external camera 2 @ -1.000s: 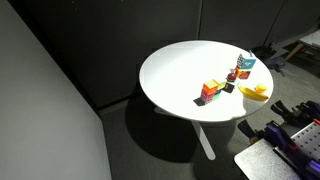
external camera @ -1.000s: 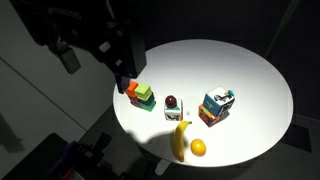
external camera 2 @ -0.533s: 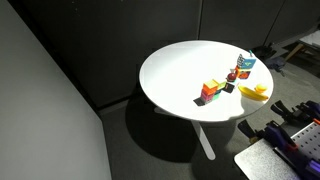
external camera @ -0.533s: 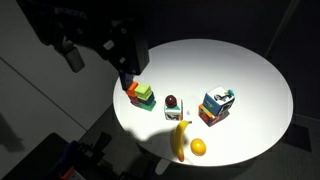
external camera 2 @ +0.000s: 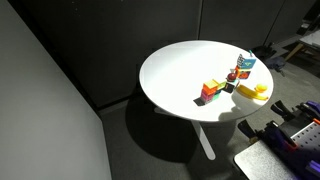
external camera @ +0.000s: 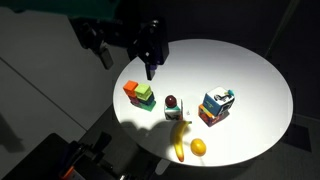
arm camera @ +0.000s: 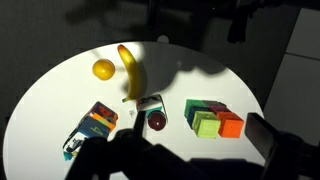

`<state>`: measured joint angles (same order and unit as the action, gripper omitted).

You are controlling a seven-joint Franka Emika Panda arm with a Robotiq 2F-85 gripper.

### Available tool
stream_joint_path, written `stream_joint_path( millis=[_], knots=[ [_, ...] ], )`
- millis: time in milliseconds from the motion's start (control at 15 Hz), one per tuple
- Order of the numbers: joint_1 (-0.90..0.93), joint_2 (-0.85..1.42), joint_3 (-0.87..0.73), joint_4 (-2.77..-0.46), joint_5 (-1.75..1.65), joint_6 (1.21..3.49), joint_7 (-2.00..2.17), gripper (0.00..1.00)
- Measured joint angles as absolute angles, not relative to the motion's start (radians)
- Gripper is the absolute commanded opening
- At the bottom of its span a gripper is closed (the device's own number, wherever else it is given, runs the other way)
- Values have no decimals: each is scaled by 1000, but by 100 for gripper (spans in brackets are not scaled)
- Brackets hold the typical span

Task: Put the yellow block on the table

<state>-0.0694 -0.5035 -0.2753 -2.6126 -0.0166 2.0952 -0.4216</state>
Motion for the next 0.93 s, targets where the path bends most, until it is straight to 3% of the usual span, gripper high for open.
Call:
stream_joint_path(
  millis=[933],
  knots=[
    [-66,-279,-140,-2588,-50,2294,-371,100]
  ],
)
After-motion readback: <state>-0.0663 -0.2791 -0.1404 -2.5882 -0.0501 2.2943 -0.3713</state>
